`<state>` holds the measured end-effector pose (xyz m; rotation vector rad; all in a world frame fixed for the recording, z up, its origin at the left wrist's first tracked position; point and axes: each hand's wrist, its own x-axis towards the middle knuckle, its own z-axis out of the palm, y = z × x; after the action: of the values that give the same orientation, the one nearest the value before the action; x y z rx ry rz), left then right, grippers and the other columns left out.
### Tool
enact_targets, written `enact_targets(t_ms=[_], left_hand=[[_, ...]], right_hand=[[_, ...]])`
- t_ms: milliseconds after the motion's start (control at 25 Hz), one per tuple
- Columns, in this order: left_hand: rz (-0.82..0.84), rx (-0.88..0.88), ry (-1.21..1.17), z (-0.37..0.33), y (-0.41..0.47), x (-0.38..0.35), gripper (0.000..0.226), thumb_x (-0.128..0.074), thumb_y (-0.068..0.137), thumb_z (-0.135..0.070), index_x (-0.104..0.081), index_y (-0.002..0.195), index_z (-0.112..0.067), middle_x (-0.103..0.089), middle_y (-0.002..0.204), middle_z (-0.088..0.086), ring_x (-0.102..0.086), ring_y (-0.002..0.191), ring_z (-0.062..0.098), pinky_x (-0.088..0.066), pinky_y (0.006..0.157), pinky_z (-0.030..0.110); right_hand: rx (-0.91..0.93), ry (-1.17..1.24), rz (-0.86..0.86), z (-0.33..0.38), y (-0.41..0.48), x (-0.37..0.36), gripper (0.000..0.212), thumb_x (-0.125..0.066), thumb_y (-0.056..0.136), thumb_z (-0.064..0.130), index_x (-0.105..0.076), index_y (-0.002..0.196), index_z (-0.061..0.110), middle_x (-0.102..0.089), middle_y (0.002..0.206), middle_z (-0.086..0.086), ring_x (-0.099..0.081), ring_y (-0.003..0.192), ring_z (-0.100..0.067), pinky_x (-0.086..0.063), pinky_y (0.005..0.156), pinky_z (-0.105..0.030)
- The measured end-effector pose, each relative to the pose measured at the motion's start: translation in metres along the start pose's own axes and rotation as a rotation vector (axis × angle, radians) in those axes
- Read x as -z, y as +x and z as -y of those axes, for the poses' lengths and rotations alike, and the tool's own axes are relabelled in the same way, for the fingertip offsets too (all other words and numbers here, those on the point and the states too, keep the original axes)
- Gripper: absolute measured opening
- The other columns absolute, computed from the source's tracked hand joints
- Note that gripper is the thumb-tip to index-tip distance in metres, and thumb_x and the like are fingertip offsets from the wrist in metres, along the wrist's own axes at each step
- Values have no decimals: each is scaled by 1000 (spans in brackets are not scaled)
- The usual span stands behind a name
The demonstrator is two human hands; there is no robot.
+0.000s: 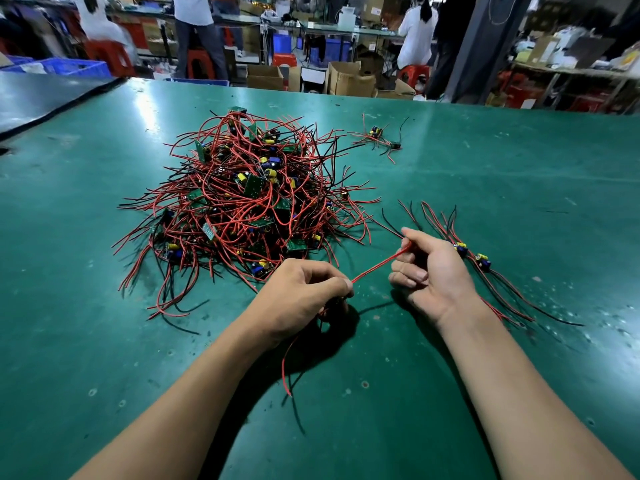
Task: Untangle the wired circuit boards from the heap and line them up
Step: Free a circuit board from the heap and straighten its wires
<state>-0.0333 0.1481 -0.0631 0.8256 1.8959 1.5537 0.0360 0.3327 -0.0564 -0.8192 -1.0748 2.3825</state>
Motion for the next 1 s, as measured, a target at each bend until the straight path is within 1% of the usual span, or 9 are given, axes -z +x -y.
enact_targets(t_ms=[80, 240, 360, 440, 560, 680, 800, 880, 1000], left_hand=[[3, -2, -12, 0, 0, 1, 16, -66, 89, -10, -73, 76, -4, -68, 62, 6, -59, 59, 16, -46, 55, 20], [0, 3, -12, 0, 1, 0, 16, -66, 89, -11, -73, 76, -4, -69, 62, 5, -59, 60, 16, -47, 55, 19], [7, 4, -1, 1, 1, 0, 16, -66, 88, -12, -74, 75, -6, -69, 62, 4, -59, 59, 15, -46, 55, 19], [2, 7, 0, 1, 1, 0, 17, -66, 88, -12, -74, 74, -6, -69, 62, 6, -59, 57, 14, -46, 55, 20], [-13, 10, -21, 3, 1, 1, 16, -66, 89, -12, -73, 75, -6, -70, 63, 7, -58, 57, 15, -46, 55, 21], [-55, 4, -13, 4, 2, 0, 16, -67, 90, -17, -74, 78, -8, -67, 61, -2, -55, 55, 13, -43, 52, 19], [-91, 4, -97, 4, 3, -1, 21, -65, 93, -24, -75, 83, -8, -63, 62, -2, -52, 49, 9, -43, 49, 16], [-89, 15, -131, 3, 3, -1, 26, -62, 95, -30, -76, 88, -9, -69, 68, 2, -54, 51, 10, -45, 51, 17], [-68, 40, -217, 2, 3, -1, 28, -59, 97, -30, -74, 93, -7, -74, 77, 9, -55, 53, 10, -46, 51, 17]], right_hand=[[-13, 2, 27, 2, -1, 1, 36, -55, 99, 22, -49, 65, 12, -36, 50, 5, -22, 30, -4, -21, 31, -17], [80, -56, -26, 0, -2, 2, 38, -57, 100, 29, -54, 66, 11, -39, 52, 5, -26, 32, -4, -22, 34, -17], [22, -40, 2, 0, 0, 2, 40, -57, 99, 26, -49, 63, 13, -32, 53, 5, -22, 29, -3, -20, 32, -17], [26, -68, 2, -1, 0, 3, 39, -60, 98, 28, -53, 63, 13, -35, 53, 5, -24, 31, -3, -22, 32, -17], [121, -160, -38, -3, -1, 5, 37, -65, 93, 43, -67, 74, 10, -49, 55, 6, -34, 38, -5, -30, 38, -18], [167, -228, -60, -5, 0, 4, 58, -66, 74, 65, -74, 86, 10, -57, 60, 6, -40, 42, -7, -36, 42, -20], [191, -225, -70, -5, -1, 3, 70, -63, 63, 75, -73, 90, 11, -58, 69, 3, -40, 44, -9, -38, 44, -22], [200, -216, -76, -5, -1, 5, 75, -57, 66, 80, -74, 92, 11, -57, 70, 2, -40, 45, -9, -38, 45, -22], [176, -196, -74, -3, 1, 8, 76, -42, 86, 78, -74, 95, 10, -57, 68, 2, -41, 43, -9, -38, 44, -22]])
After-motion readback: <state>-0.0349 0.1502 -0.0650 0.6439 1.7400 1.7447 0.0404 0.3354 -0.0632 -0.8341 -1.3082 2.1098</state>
